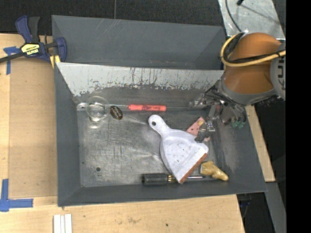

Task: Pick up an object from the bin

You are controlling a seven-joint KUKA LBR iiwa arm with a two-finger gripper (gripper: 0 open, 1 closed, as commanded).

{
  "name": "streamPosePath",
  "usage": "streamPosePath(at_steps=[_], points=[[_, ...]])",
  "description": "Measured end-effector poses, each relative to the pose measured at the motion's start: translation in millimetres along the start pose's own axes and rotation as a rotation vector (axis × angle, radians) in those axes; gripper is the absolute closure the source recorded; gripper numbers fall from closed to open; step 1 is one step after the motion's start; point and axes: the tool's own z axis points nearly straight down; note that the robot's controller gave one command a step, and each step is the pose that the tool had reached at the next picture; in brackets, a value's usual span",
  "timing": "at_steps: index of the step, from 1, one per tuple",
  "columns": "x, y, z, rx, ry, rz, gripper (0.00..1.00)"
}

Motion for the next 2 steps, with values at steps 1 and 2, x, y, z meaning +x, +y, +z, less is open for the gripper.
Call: streamPosePath(at_steps=[1,2], points=[[0.0,0.0,0.0,0.0,0.0,0.0,0.0],[55.8,-34.8,49.6,0.0,-0.004,0.0,0.0]])
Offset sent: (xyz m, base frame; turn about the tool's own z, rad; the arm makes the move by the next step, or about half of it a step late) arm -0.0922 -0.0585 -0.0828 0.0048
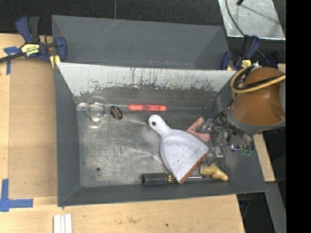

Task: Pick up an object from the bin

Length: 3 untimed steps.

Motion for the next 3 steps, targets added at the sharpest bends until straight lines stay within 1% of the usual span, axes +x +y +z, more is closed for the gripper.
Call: streamPosePath(at_steps=[1,2,3], points=[[-9.6,-14.8,16.9,-0.004,0.012,0.025,0.0],[-34.3,-7.6,22.9,0.002,-0.008,0.009,0.0],[3.0,-5.6,30.4,0.002,-0.008,0.006,0.0]])
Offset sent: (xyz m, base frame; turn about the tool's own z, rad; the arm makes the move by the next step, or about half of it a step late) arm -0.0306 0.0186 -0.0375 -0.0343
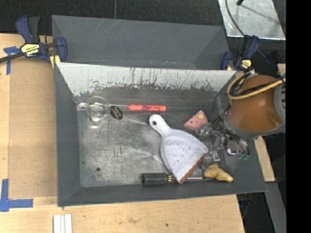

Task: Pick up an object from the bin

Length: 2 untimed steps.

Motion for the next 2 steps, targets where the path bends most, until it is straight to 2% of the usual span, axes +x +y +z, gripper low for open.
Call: streamPosePath(at_steps=[1,2], points=[[-18.9,10.0,1.5,0.0,0.014,0.136,0.0],[31.6,-13.1,1.0,0.001,-0.009,-0.349,1.0]])
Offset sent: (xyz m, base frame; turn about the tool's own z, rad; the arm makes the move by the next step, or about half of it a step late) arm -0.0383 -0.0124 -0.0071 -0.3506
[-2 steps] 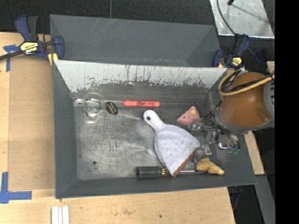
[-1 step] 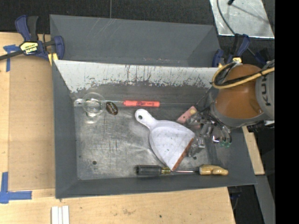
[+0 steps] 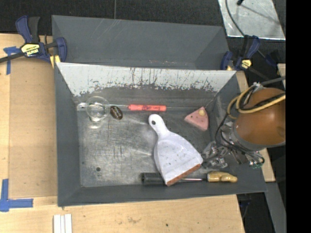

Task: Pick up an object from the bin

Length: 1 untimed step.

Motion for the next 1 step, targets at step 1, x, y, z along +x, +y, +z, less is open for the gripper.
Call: streamPosePath(at_steps=[1], points=[[-0.8,0.4,0.8,0.0,-0.001,-0.001,0.0]])
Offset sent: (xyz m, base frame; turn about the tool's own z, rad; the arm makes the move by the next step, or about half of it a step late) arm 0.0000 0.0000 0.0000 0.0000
